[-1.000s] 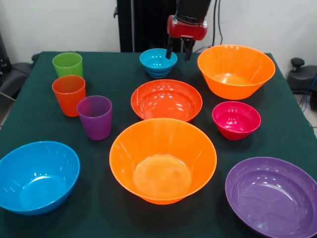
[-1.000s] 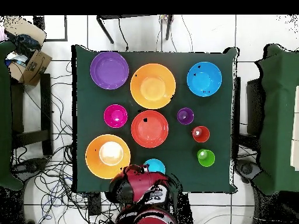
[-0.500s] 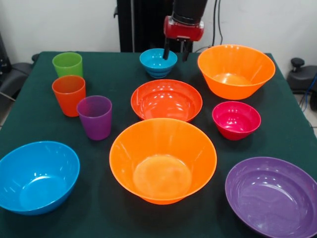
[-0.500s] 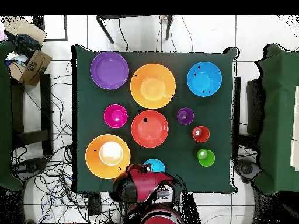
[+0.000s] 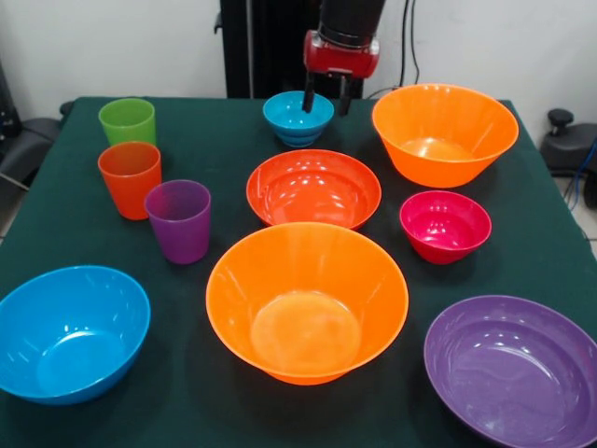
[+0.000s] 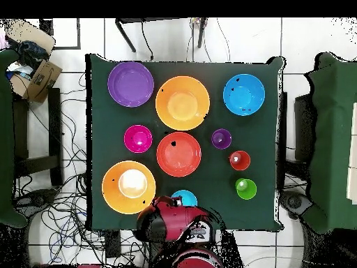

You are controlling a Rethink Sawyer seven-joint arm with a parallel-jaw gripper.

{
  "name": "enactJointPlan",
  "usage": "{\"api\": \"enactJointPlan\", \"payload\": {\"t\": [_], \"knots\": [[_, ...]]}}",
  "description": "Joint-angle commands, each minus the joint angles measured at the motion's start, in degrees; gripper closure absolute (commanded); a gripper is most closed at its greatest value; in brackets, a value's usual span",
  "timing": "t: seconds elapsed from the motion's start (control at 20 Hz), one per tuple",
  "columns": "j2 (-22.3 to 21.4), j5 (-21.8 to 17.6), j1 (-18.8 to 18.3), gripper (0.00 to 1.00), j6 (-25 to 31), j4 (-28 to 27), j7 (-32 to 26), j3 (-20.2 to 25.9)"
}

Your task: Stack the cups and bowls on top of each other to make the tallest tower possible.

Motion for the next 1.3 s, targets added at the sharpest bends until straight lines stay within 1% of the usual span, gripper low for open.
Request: {"api": "enactJointPlan", "payload": {"t": [0.05,0.4,1.3], "knots": [[2.79,-1.38,-0.67,0.00,-2.34,-1.00,7.03,5.67],[4.93,-0.94,-0.04,0.00,-4.31,-1.95,7.73,6.22],[6.83,-0.14,0.79,0.00,-6.36,-3.11,8.39,5.69]]}}
